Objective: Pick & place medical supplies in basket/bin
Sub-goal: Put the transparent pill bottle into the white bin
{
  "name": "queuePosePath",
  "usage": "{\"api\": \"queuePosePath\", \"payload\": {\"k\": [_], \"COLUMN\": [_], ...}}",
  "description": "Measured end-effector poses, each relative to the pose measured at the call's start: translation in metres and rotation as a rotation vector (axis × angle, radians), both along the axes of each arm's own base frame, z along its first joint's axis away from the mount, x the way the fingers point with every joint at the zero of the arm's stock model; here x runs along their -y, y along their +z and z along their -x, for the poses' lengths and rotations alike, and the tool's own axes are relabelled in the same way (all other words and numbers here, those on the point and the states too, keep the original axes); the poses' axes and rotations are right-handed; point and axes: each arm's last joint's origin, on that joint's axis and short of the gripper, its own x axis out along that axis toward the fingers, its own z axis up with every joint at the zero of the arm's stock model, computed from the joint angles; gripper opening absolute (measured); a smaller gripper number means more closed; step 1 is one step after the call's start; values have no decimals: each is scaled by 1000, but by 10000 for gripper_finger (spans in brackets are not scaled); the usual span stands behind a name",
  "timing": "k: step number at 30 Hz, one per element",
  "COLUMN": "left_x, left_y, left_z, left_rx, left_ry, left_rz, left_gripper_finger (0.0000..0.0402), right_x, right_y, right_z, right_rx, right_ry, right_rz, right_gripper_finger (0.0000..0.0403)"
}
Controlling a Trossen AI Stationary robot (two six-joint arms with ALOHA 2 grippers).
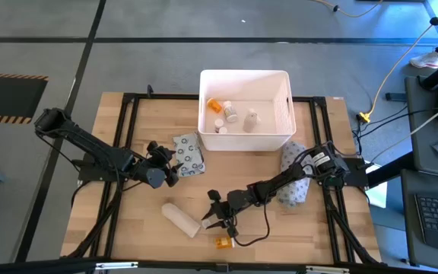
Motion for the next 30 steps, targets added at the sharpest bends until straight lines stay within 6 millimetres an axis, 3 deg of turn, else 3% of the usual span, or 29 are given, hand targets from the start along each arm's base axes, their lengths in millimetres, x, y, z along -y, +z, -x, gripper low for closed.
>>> {"api": "queuePosePath", "payload": {"k": [3,7,14,18,21,26,30], "left_x": [1,1,1,1,2,2,2], "left_y": [0,-1,-1,-1,-1,-2,-2], "left_z": [0,0,0,0,0,0,0], "left_rx": [-7,-12,-19,-27,-36,-43,-41], "left_ry": [-13,-24,-31,-43,-60,-73,-69], "left_rz": [15,30,21,20,38,53,47], "left_gripper_finger": [270,271,271,271,270,271,269], "right_x": [0,6,38,68,95,149,196], "right_y": [14,50,159,220,253,269,263], "right_z": [0,4,22,40,53,58,58], "right_rx": [30,77,177,256,258,207,175], "right_ry": [0,-1,-49,-152,-258,-410,-508], "right_rz": [-10,-2,56,125,184,290,320], "right_gripper_finger": [130,133,136,134,134,134,139]}}
